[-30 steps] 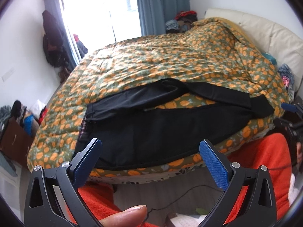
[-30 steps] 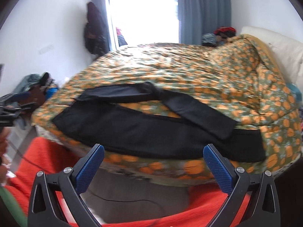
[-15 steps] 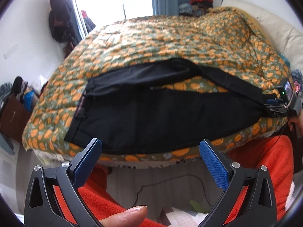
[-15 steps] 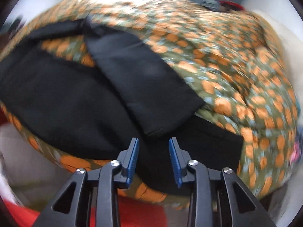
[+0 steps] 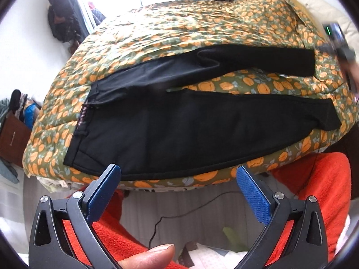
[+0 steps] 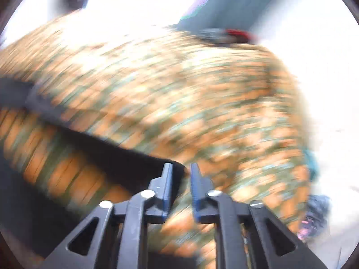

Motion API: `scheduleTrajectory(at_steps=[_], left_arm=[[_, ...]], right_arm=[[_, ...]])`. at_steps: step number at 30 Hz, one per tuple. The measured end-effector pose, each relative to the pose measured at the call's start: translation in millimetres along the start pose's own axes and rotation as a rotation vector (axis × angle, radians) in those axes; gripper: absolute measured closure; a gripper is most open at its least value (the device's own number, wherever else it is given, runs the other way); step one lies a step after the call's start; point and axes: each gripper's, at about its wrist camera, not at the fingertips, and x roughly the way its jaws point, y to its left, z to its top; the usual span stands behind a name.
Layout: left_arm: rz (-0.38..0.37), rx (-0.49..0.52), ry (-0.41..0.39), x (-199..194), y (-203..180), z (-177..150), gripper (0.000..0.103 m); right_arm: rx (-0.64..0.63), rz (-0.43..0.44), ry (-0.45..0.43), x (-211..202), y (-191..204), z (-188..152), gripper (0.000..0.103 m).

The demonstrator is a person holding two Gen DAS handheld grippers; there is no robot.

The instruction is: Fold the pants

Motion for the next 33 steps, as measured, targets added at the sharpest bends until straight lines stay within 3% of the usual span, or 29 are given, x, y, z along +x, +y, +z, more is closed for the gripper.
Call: scheduleTrajectory(at_steps=[1,3,4,7,8,12,15,17,21,22,23,24,28,29,30,31,32,33], left_arm=[[0.000,0.002,-0.003,-0.6,-2.7,1.7,0.000],[-0.009,0.003,-0.009,-1.3,-7.0,4.0,0.000],[-0.010,0.003,-0.008,0.7,-8.2,4.1,0.000],[-0.013,-0.002,0.024,14.8,-9.5,3.4,0.000],[-0.016,-0.003,0.050,23.7,-10.7,3.3,0.000],[-0.016,0.014,0.097,39.2,-18.9,3.3,0.000],[-0.001,0.017,0.103,44.0,-20.7,5.7,0.000],[0.007,0.000,0.118,50.2,-18.2,7.7,0.000],[0.017,-0.031,0.165,65.8,-13.8,9.9,0.000],[0.016,-0.035,0.177,69.2,-13.7,10.2,0.000],[0.016,-0.036,0.188,72.2,-14.3,11.0,0.000],[0.017,-0.034,0.190,73.1,-15.9,12.5,0.000],[0.027,-0.015,0.154,72.7,-22.2,18.6,0.000],[0.027,-0.013,0.151,74.9,-24.3,19.4,0.000],[0.022,-0.013,0.157,78.6,-25.8,19.4,0.000],[0.015,-0.014,0.169,82.8,-27.1,19.1,0.000],[0.010,-0.017,0.173,84.5,-26.9,18.8,0.000],[0.003,-0.021,0.174,86.3,-26.4,18.7,0.000]], right_arm=[[0.033,-0.058,-0.008,6.4,-15.7,16.8,0.061],[0.081,-0.098,-0.047,13.2,-36.0,33.2,0.060],[0.125,-0.067,-0.036,19.6,-42.3,32.3,0.060],[0.279,0.137,0.030,44.7,-44.2,6.7,0.060],[0.365,0.252,0.085,63.5,-41.6,-12.3,0.060],[0.673,0.513,0.254,123.1,-26.4,-77.1,0.060],[0.930,0.644,0.282,168.2,-20.3,-113.5,0.061],[1.019,0.666,0.269,182.5,-16.5,-122.4,0.061],[1.134,0.657,0.280,220.5,-11.2,-123.6,0.065],[1.157,0.655,0.288,227.6,-13.5,-124.1,0.070],[1.145,0.631,0.311,234.8,-12.6,-117.7,0.087],[1.091,0.593,0.313,236.3,-14.3,-101.7,0.094],[0.788,0.468,0.063,199.3,-43.5,-5.0,0.098],[0.692,0.411,0.027,191.0,-48.0,14.4,0.095],[0.596,0.354,0.010,186.8,-47.5,28.8,0.076],[0.532,0.290,0.028,187.4,-44.8,32.6,0.065],[0.437,0.170,0.099,194.9,-37.4,30.6,0.055],[0.378,0.085,0.160,204.5,-31.8,24.8,0.056]])
